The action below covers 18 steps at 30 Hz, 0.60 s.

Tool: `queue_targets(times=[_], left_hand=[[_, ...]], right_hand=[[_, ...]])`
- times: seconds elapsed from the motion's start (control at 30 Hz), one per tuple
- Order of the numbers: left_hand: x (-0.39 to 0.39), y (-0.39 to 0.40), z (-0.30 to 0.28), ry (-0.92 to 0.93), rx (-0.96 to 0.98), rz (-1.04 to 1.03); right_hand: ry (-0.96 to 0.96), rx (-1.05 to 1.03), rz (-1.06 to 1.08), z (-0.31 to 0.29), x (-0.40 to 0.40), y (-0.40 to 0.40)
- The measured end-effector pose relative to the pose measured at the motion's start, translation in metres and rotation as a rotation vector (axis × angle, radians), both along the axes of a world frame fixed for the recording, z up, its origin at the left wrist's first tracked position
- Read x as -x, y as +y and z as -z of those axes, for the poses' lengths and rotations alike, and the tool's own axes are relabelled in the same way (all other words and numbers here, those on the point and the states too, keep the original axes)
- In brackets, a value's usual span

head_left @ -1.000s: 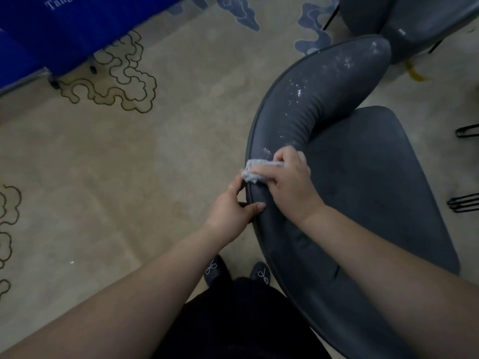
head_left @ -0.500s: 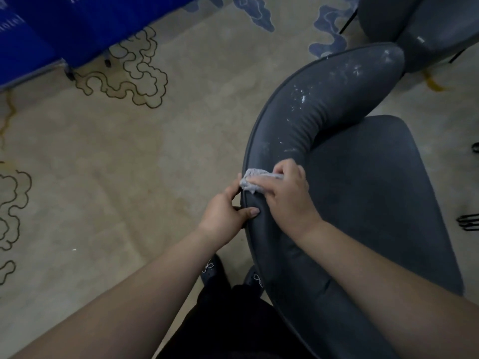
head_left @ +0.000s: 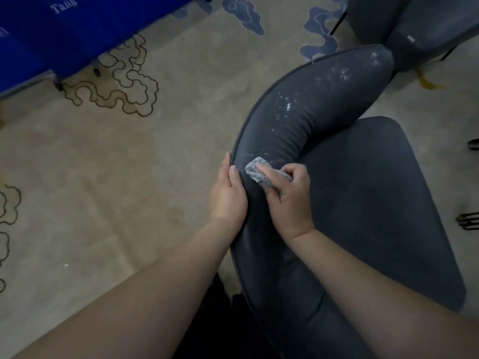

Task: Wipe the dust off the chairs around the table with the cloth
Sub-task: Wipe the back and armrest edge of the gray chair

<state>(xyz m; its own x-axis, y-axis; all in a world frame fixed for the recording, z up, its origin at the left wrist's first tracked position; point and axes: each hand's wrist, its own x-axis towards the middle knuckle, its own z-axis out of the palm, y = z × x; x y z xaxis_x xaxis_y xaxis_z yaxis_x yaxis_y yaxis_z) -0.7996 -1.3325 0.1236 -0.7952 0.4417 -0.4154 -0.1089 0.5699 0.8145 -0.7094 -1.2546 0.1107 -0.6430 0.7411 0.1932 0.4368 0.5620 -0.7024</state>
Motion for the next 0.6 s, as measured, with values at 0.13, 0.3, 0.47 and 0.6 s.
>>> queue_targets(times=[0.13,0.3,0.47,0.6], left_hand=[[-0.006,0.003,0.013,0.122,0.134,-0.068],[-0.008,0.006,0.017,0.215,0.279,-0.061],[-0.006,0.009,0.019,0.271,0.331,-0.059],[-0.007,0.01,0.016,0.266,0.329,-0.052]], right_hand=[[0.034,0.04,0.077,0.005,0.016,0.011],[0.146,0.248,0.319,0.014,0.032,0.021],[0.157,0.038,0.053,0.016,0.009,0.001],[0.115,-0.031,0.07,0.021,0.025,0.025]])
